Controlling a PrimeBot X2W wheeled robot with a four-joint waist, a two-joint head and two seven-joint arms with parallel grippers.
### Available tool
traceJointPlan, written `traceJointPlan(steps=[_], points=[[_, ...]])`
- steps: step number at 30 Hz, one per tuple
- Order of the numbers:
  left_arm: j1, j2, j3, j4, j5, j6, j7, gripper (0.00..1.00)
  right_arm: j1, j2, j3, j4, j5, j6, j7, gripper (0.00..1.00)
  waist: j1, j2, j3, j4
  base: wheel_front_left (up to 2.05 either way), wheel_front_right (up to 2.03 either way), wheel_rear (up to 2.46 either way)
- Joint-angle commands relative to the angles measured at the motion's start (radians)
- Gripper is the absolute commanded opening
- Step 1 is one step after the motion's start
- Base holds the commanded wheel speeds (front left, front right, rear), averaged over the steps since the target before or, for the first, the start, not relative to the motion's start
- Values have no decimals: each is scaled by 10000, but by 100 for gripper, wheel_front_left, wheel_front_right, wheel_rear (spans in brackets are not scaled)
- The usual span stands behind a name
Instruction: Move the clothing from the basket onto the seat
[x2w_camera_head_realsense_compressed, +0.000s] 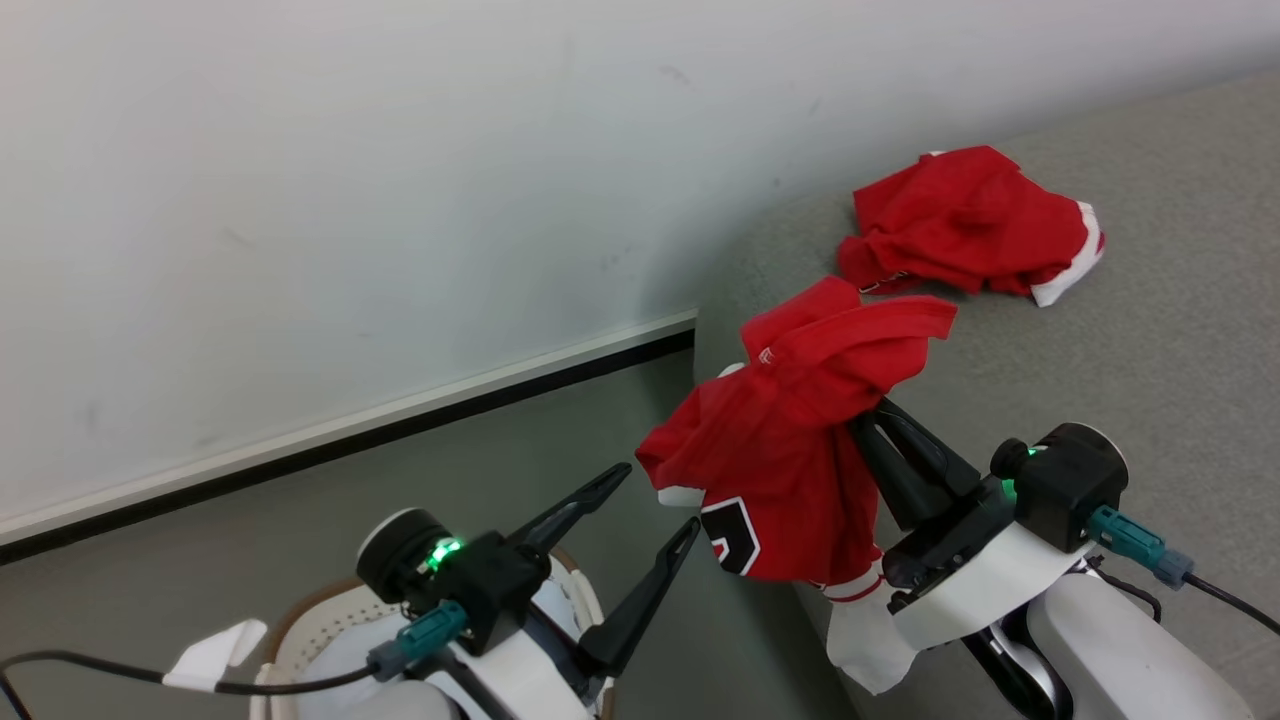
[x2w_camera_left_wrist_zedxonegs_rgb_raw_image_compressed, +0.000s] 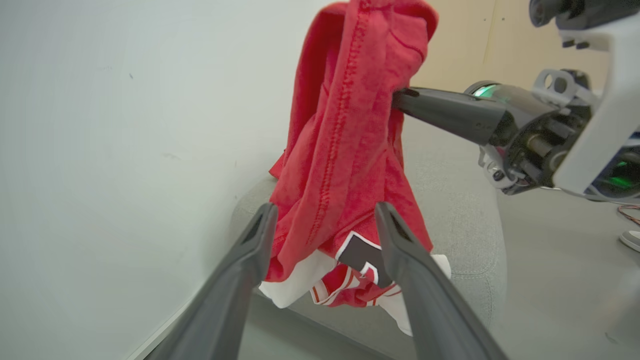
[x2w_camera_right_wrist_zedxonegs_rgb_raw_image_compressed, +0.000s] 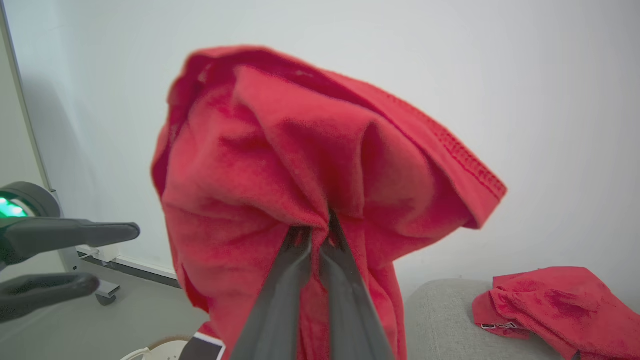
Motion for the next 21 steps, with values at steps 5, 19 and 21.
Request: traceJointPlan(steps=[5,19,21], points=[[-148,-89,-27,197,-58,-71,-124,100,264,-60,-306,-244,-181,-26,-6,0,-1,-1,360,-840,0,0,0],[-1281,-58,148,190,84,-461,205,100,-160,604,-2745,-601,-1167,-26,-6,0,-1,-1,2406,-342,0,0,0],[-1706,-8,241,125,199,-560,319,100,-557,759,-3495,-635,-1472,-26,-6,0,-1,-1,3067,-100,0,0,0]])
